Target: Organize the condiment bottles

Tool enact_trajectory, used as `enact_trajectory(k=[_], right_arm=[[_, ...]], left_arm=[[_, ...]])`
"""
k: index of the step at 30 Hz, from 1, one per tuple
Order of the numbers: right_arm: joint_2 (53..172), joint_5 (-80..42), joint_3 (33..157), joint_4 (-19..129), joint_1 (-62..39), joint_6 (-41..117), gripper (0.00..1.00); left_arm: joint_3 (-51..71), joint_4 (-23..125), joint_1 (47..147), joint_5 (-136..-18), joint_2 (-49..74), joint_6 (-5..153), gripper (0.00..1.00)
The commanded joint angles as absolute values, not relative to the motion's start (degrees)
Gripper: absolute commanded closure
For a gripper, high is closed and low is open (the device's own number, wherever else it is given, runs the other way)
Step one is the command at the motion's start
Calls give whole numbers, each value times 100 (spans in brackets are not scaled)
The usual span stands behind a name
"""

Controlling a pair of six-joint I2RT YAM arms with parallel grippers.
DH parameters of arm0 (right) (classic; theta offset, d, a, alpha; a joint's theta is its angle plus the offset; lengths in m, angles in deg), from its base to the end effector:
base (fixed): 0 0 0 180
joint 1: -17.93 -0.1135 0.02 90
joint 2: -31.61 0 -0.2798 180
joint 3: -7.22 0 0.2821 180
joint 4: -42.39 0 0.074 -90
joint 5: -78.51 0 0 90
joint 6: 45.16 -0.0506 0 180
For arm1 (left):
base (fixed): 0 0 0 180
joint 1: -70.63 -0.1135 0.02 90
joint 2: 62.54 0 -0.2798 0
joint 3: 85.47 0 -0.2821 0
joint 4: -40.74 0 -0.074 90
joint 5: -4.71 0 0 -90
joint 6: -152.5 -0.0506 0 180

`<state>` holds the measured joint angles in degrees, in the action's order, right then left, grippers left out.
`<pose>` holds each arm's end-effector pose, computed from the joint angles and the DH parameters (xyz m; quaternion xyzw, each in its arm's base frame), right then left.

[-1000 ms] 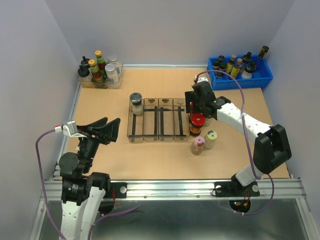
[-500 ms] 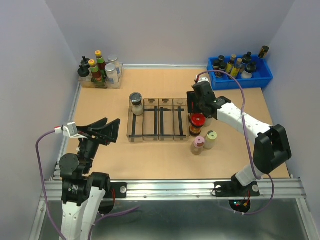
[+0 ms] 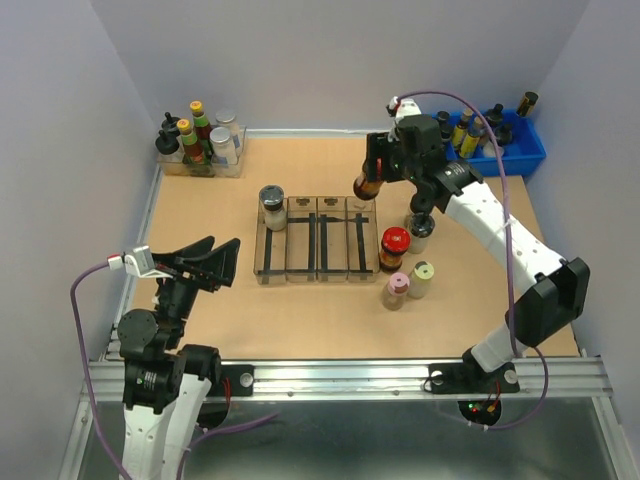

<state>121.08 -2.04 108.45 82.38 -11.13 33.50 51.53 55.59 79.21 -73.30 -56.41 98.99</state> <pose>0.3561 0.1884 0.3922 -0.0900 0.8516 0.1103 0.5045 0.0795 -0.0226 0.3589 -0.0500 0.5605 -0.3700 0.7393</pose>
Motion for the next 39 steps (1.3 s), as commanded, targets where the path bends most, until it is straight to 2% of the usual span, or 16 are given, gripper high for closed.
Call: enact_trajectory(k=[1, 4, 12, 32, 39], right_arm=[[12449, -1834, 11590, 7665, -1247, 3631, 100], [12897, -2010, 11941, 7639, -1747, 3902, 100], [13838, -1818, 12830, 7612, -2319, 4044, 100], [15447, -359, 13841, 7638, -2592, 4378, 100], [15580, -113, 14114, 7586, -2592, 4369, 100]], left_arm=[[5043, 5294, 7924, -7299, -5718, 9853, 1], [5026, 5294, 7924, -7307, -5718, 9818, 1], [4903, 5513, 7924, -7430, -5823, 9722, 1], [4920, 5628, 7924, -7501, -5841, 9633, 1], [4867, 5619, 7924, -7501, -5814, 9607, 1]])
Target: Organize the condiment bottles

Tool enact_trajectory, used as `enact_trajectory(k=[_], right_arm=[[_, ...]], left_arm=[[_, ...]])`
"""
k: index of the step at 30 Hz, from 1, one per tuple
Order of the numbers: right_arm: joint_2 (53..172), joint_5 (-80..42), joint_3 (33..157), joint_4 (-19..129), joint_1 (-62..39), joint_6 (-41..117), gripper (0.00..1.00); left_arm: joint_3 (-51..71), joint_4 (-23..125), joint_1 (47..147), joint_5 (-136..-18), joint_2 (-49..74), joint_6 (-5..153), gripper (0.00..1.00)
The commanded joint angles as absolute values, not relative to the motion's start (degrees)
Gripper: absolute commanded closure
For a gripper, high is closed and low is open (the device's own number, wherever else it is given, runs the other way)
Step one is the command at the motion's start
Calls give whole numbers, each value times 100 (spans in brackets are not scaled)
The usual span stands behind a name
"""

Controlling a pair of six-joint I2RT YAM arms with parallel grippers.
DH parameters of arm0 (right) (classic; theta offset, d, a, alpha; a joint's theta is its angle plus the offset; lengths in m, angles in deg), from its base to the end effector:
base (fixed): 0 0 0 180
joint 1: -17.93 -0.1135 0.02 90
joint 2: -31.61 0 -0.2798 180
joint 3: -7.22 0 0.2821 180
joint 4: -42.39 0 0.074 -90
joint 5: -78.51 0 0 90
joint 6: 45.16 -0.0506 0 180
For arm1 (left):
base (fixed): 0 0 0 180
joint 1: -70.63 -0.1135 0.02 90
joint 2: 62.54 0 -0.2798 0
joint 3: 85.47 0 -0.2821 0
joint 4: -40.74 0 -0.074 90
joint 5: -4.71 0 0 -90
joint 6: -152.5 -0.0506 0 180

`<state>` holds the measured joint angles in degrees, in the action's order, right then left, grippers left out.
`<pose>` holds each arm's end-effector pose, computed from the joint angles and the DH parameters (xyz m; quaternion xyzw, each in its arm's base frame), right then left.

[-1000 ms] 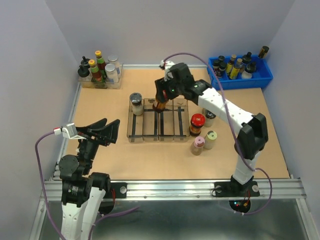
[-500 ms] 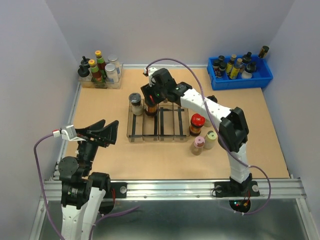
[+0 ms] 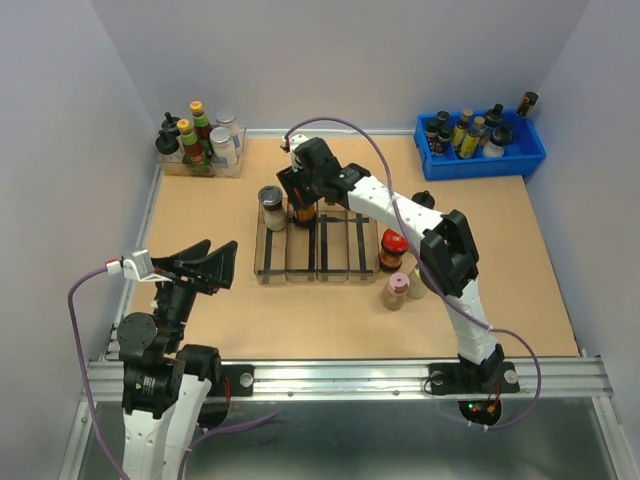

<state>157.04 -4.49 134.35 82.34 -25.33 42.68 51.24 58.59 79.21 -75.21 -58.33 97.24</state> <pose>0.4133 0.3805 0.2730 -0.2903 0.8503 0.1175 0.4230 0.0732 -0.0200 0.3567 -0.0567 0.5644 -0.3495 0.7457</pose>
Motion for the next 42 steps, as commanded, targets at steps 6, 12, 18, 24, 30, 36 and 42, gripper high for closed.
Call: enact_trajectory(k=[6, 12, 18, 24, 30, 36, 42], right_arm=[[15484, -130, 13913, 7603, -2592, 4422, 29], [14694, 80, 13123, 7568, -2592, 4361, 0], [13815, 985, 12489, 7507, -2584, 4273, 0], [12278, 1979, 10566, 7507, -2461, 3738, 0], [10879, 1866, 8587, 7550, -2241, 2867, 0], [10430, 1760, 7936, 7630, -2223, 2752, 0], [10395, 1847, 7593, 7709, -2171, 2568, 0]], left_arm=[[4876, 5584, 7924, -7431, -5718, 9625, 1], [4990, 5522, 7924, -7413, -5709, 9668, 1], [5061, 5338, 7924, -7325, -5647, 9783, 1], [5096, 5224, 7924, -7202, -5542, 9844, 1], [5421, 4706, 7924, -6965, -5393, 10090, 1], [5430, 4512, 7924, -6877, -5208, 10126, 1], [5509, 4520, 7924, -6851, -5401, 10205, 1]])
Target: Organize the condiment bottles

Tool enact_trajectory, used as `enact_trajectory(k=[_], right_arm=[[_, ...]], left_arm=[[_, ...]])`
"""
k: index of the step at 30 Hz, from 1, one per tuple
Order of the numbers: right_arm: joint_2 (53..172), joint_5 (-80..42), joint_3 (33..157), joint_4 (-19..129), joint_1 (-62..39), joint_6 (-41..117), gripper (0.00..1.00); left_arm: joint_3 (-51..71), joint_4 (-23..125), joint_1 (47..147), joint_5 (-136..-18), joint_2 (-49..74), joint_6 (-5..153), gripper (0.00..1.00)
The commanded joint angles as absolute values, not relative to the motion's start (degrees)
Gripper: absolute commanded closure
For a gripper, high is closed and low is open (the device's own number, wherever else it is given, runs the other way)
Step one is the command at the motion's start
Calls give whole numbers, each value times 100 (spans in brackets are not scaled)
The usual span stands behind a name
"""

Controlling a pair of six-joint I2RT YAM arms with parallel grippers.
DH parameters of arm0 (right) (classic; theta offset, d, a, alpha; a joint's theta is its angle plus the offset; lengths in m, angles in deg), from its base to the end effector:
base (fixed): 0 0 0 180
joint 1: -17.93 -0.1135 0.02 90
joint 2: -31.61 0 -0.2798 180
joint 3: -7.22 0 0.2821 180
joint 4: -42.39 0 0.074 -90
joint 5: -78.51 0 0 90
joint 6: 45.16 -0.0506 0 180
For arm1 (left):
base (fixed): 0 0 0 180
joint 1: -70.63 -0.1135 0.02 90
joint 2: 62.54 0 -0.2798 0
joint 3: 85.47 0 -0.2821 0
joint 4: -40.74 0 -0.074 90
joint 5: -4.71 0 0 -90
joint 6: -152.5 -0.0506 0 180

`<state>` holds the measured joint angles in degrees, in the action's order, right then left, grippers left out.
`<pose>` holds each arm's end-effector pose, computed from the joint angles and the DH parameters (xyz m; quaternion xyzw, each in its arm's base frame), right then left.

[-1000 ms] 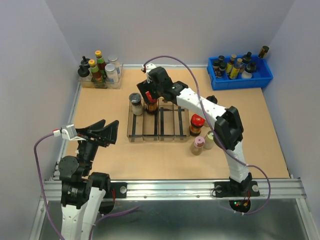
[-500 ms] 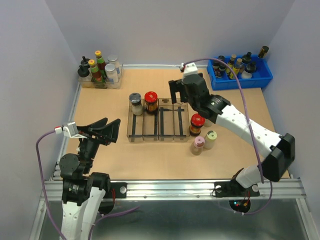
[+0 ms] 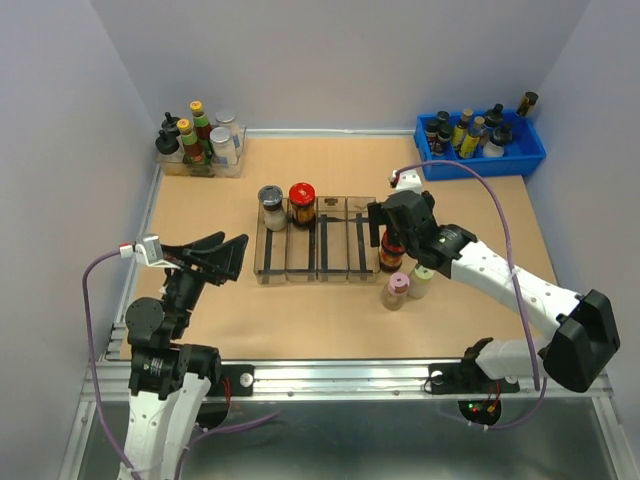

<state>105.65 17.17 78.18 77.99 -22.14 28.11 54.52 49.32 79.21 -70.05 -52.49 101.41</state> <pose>0.2584 0.1856 0.2934 -0.0717 0.8770 0.0033 0.4752 0.1001 -0.0286 0.3480 -0.0404 0.5679 -0.3981 0.7193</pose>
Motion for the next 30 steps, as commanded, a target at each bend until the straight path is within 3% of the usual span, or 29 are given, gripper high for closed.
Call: enact_trajectory(k=[1, 5, 8, 12, 17, 18, 19, 24, 30], right_arm=[[10377, 1856, 7540, 7726, -2171, 2515, 0], [10544, 1663, 7373, 7718, -2153, 2471, 0], [10667, 1505, 7329, 7718, -2144, 2401, 9], [10693, 1505, 7337, 7709, -2135, 2330, 44], [10641, 1619, 7504, 7717, -2118, 2436, 79], [10554, 1706, 7574, 7726, -2118, 2471, 93], [10483, 1742, 7645, 7735, -2118, 2506, 98], [10307, 1778, 8725, 7876, -2118, 2980, 100], [10702, 795, 9893, 7911, -2118, 3358, 99]], left_arm=[[5552, 4546, 7924, -6868, -5427, 10213, 1], [5597, 4555, 7924, -6877, -5489, 10222, 1], [5571, 4555, 7924, -6877, -5419, 10214, 1], [5544, 4555, 7916, -6921, -5445, 10170, 1], [5579, 4564, 7924, -6886, -5445, 10178, 1], [5571, 4564, 7924, -6886, -5463, 10170, 1], [5562, 4564, 7924, -6877, -5471, 10161, 1], [5395, 4599, 7924, -6877, -5472, 10082, 1], [5237, 4687, 7924, -6912, -5507, 10047, 1]])
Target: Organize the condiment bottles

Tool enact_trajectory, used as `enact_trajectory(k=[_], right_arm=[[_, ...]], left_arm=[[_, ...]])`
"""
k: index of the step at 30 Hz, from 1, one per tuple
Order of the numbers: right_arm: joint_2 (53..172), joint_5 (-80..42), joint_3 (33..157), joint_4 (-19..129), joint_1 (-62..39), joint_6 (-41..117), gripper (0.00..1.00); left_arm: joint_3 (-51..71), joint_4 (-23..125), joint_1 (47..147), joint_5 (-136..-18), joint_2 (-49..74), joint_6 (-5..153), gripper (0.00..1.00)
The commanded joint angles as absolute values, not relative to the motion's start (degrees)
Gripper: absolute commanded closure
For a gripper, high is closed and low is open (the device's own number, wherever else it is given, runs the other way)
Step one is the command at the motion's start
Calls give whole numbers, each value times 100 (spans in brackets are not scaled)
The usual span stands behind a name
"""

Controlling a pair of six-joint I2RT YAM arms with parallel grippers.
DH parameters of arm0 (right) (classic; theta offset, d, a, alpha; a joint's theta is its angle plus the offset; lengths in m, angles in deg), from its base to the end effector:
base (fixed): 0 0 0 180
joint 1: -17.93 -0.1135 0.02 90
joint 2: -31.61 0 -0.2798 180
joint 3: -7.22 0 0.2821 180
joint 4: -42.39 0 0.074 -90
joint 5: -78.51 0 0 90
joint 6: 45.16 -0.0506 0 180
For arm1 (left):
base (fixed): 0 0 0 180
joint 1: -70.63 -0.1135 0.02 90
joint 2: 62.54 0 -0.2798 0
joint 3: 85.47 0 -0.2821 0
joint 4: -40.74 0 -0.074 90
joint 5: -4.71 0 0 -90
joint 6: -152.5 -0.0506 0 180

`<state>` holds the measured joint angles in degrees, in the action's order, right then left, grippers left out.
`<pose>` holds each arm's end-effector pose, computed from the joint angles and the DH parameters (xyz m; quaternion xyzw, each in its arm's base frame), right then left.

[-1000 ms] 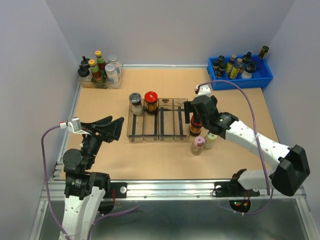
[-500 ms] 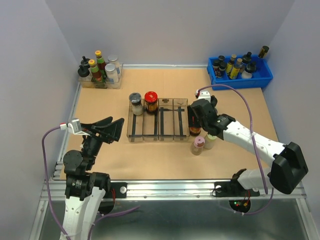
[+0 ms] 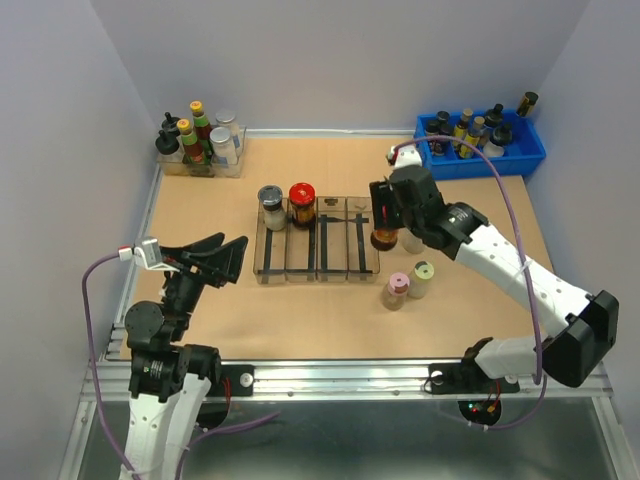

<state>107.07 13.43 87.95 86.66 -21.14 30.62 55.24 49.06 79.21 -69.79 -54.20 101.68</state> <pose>0.2649 0.1875 0.3348 -0.0989 0.8807 0.0145 0.4631 0.0953 -0.0281 0.3464 -0.0368 0.5597 -0.4022 0.7236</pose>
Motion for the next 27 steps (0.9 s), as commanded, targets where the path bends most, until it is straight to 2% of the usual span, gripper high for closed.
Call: enact_trajectory(k=[1, 5, 11, 16, 27], right_arm=[[10798, 575, 9982, 7911, -2118, 3393, 100], [11299, -689, 10396, 7841, -2153, 3630, 100], [11800, -1587, 10765, 7403, -2381, 3868, 100], [12274, -1923, 11134, 7217, -2768, 3974, 100], [13136, -1827, 11873, 7208, -3216, 4106, 100]], left_arm=[[5228, 4705, 7924, -6921, -5524, 10038, 1], [5184, 4784, 7916, -6991, -5586, 9968, 1], [5175, 4915, 7924, -7070, -5647, 9932, 1], [5193, 4968, 7924, -7132, -5744, 9932, 1], [5175, 5267, 7924, -7272, -5963, 9827, 1]])
